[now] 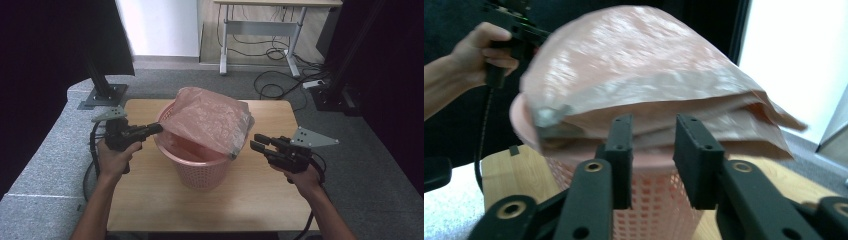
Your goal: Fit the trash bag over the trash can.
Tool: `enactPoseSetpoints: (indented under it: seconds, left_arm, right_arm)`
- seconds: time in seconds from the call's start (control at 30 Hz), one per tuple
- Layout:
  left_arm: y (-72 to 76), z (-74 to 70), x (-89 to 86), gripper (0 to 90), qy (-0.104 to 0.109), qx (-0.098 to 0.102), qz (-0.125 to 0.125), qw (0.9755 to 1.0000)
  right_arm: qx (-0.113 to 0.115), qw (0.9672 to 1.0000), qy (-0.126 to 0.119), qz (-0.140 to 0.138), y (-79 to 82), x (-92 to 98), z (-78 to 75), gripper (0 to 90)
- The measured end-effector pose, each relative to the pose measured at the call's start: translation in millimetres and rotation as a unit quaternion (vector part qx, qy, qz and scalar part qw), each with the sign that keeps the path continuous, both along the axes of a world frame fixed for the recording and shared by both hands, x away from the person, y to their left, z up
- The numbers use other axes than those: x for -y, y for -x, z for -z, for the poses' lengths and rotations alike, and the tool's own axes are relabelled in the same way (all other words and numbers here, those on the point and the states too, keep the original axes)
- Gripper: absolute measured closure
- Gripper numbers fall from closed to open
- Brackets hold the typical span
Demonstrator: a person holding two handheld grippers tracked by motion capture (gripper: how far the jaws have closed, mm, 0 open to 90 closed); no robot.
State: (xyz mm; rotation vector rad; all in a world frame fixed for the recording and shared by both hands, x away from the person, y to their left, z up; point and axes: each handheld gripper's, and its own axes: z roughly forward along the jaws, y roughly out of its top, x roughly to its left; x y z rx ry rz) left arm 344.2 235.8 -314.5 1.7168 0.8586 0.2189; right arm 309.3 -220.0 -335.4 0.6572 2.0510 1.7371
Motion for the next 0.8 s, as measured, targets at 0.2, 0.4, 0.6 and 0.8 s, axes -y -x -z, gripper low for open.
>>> enactPoseSetpoints:
  seconds: [0.2, 0.4, 0.6, 0.8]
  left_arm:
    - [-1.0, 0.6, 1.1, 89.7, 0.002, -0.003, 0.0, 1.0]
    - [-0.2, 0.2, 1.6, 89.8, 0.001, -0.002, 0.001, 1.0]
    - [0.9, 0.3, 3.2, 89.7, -0.001, -0.001, 0.005, 1.0]
    - [4.1, -1.2, 4.9, 89.7, 0.001, 0.003, 0.008, 1.0]
  right_arm:
    - [-0.011, 0.9998, 0.014, -0.003, -5.3, -8.4, 10.4, 54.4]
    - [-0.016, 0.9995, 0.016, -0.022, -5.6, -21.3, 10.9, 46.2]
    - [-0.007, 0.9983, 0.029, -0.05, 11.4, -40.4, 4.9, 34.5]
    - [-0.007, 0.9978, 0.026, -0.06, 10.2, -50.2, 2.6, 31.8]
